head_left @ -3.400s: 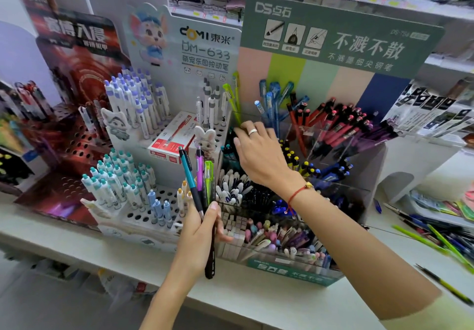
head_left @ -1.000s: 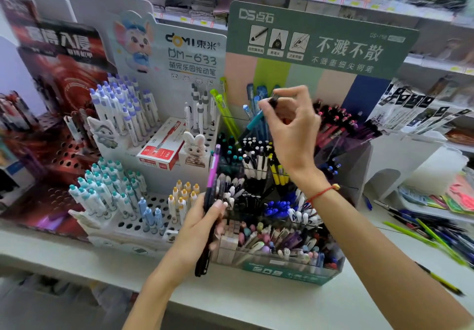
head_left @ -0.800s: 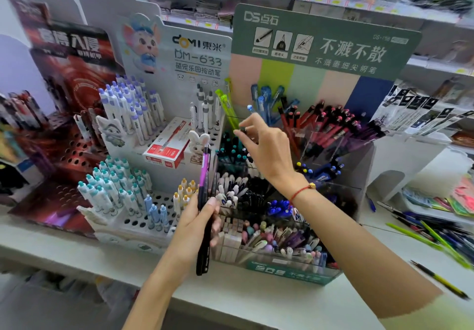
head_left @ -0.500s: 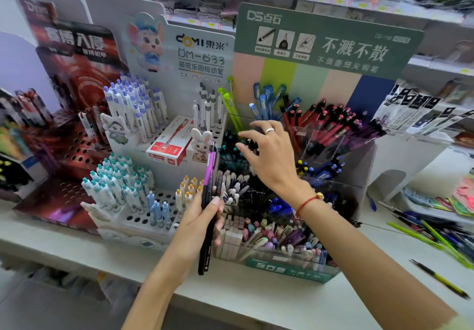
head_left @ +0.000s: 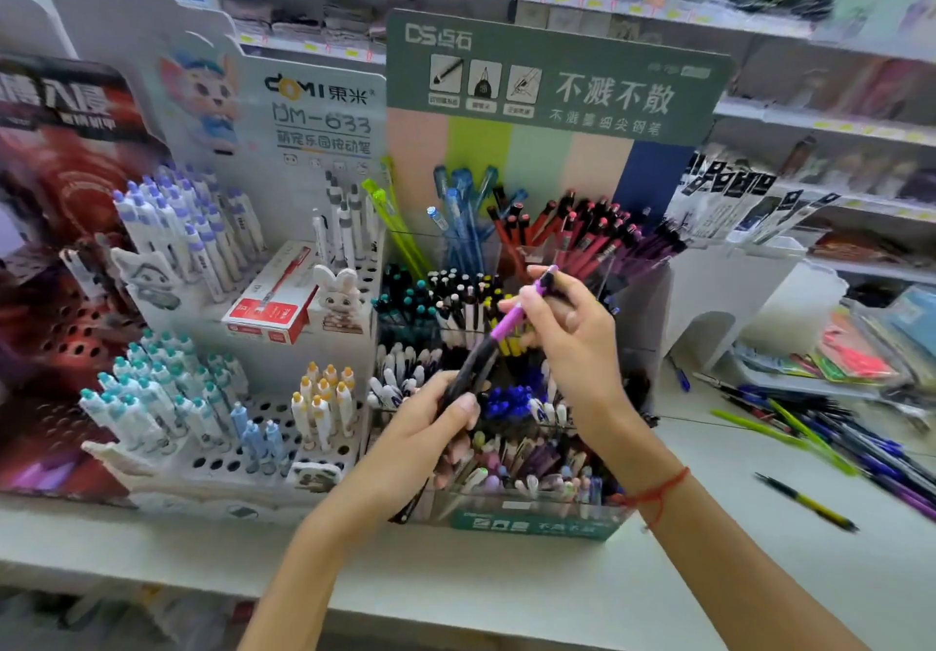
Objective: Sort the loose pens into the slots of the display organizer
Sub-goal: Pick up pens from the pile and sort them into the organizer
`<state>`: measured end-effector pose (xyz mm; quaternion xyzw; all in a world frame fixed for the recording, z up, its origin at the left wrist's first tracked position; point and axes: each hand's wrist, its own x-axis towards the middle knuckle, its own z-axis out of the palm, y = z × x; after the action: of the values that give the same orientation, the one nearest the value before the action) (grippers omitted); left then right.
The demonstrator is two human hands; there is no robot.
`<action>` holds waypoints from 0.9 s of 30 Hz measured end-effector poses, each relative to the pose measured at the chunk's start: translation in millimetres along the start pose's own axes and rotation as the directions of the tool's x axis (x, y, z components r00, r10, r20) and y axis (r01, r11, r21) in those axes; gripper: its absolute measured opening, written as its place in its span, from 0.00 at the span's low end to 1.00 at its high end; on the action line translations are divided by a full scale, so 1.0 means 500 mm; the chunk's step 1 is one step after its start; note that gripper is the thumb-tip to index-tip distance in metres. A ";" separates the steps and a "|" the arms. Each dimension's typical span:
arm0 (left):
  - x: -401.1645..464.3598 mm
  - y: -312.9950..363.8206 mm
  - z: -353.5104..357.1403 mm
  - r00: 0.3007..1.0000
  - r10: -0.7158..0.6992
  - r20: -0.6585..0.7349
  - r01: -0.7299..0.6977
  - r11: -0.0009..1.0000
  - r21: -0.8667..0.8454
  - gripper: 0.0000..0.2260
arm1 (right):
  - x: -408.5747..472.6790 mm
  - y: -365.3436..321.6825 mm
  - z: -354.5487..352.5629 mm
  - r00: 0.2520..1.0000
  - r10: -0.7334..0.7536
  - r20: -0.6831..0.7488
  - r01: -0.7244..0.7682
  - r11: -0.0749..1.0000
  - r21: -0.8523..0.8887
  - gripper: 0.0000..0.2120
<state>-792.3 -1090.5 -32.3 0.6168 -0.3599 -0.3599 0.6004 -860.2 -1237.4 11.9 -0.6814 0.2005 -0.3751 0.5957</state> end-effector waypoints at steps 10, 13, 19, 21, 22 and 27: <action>0.078 0.003 0.071 0.955 -0.152 -0.255 -0.004 0.853 -0.523 0.10 | 0.135 -0.041 -0.226 0.606 -0.457 -0.651 0.297 0.889 -0.348 0.15; 0.094 0.000 0.093 0.948 -0.198 -0.249 0.006 0.794 -0.608 0.11 | 0.168 -0.033 -0.234 0.576 -0.533 -0.619 0.334 0.846 -0.417 0.14; 0.108 0.028 0.098 0.944 -0.239 -0.226 0.000 0.687 -0.727 0.12 | 0.219 0.037 -0.225 0.755 -0.557 -0.346 0.162 0.670 -0.725 0.13; 0.108 0.036 0.091 0.940 -0.243 -0.238 -0.015 0.670 -0.742 0.12 | 0.220 0.052 -0.226 0.757 -0.558 -0.339 0.100 0.612 -0.785 0.12; 0.106 0.037 0.087 0.938 -0.240 -0.250 -0.026 0.671 -0.741 0.12 | 0.221 0.055 -0.230 0.744 -0.568 -0.352 0.071 0.591 -0.803 0.12; 0.100 0.027 0.083 0.934 -0.221 -0.280 -0.048 0.699 -0.714 0.11 | 0.224 0.063 -0.273 0.906 -0.321 -0.274 -0.010 0.633 -0.774 0.13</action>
<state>-804.7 -1154.4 -20.3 0.4070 -0.0525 -0.3850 0.8267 -885.6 -1414.8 13.3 -0.7941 0.3916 -0.4338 0.1671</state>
